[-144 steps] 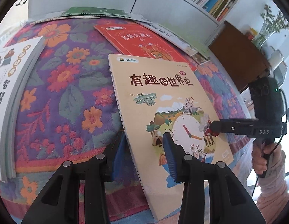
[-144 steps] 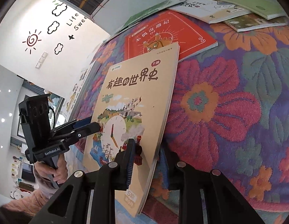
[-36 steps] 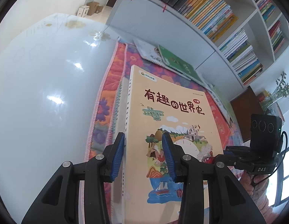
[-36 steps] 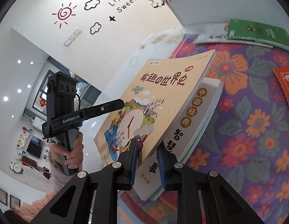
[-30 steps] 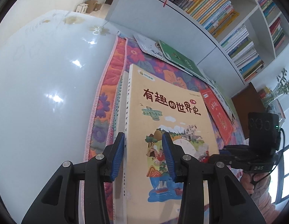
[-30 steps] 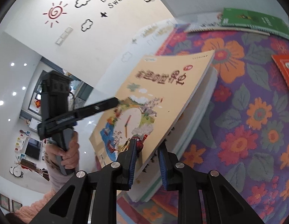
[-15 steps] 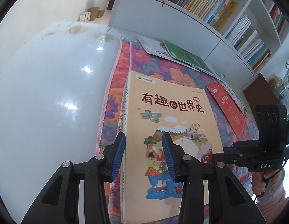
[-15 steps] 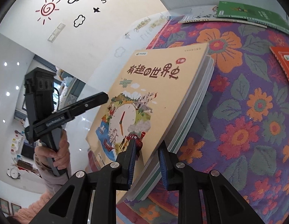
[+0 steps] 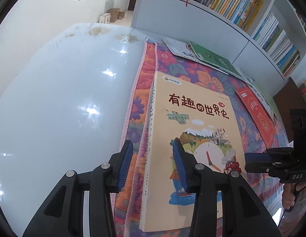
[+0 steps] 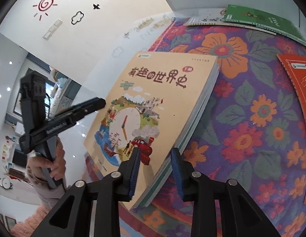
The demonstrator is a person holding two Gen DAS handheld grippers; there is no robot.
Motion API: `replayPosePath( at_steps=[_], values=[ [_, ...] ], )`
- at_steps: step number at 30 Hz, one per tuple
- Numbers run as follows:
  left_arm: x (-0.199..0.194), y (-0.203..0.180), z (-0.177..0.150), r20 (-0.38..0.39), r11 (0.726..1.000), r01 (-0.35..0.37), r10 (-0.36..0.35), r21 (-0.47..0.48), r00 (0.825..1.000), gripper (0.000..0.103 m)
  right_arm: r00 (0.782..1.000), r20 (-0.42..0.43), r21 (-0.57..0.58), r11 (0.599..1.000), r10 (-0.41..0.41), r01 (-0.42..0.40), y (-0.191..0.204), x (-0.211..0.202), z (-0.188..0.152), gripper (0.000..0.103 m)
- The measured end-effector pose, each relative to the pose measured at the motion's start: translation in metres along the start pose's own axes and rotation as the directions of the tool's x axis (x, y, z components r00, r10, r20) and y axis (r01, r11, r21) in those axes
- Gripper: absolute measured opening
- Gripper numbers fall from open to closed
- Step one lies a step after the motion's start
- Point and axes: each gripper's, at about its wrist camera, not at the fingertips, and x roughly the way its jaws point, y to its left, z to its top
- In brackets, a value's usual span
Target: Organize books
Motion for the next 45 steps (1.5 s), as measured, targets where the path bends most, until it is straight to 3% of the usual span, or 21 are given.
replayPosePath(
  at_steps=[6,10,21,25,30,36,41,45],
  values=[
    [0.014,-0.009,-0.006,-0.059,0.999,0.05,-0.05,0.005,0.997,0.044,1.0,0.016,0.016,1.0,0.001,-0.001,-0.003,-0.008,-0.001,0.031],
    [0.014,-0.017,-0.007,-0.053,1.0,0.016,-0.016,0.014,0.998,0.045,1.0,0.006,0.037,0.999,0.021,-0.022,-0.008,-0.009,-0.005,0.031],
    [0.013,-0.017,-0.005,-0.053,0.999,0.002,-0.004,-0.034,0.999,0.045,0.999,0.021,0.077,0.996,0.048,-0.05,-0.018,-0.02,-0.016,0.031],
    [-0.006,-0.029,0.004,0.005,0.998,-0.058,0.058,-0.017,0.998,0.045,0.998,0.05,0.081,0.995,0.046,-0.05,-0.026,-0.039,-0.021,0.031],
    [-0.044,-0.068,0.023,0.1,0.997,-0.074,0.07,0.033,0.992,0.045,0.992,0.121,0.104,0.994,0.022,-0.034,-0.05,-0.081,-0.03,0.031],
    [-0.067,-0.141,0.046,0.164,0.994,-0.01,-0.008,0.107,0.987,0.045,0.972,0.234,0.133,0.991,-0.024,-0.008,-0.084,-0.158,-0.052,0.031],
    [-0.062,-0.219,0.055,0.178,0.984,0.089,-0.116,0.155,0.977,0.045,0.932,0.356,0.164,0.986,-0.074,0.015,-0.121,-0.237,-0.07,0.031],
    [-0.043,-0.273,0.056,0.186,0.972,0.193,-0.216,0.134,0.958,0.046,0.901,0.433,0.194,0.979,-0.035,-0.055,-0.163,-0.286,-0.074,0.031]
  ],
)
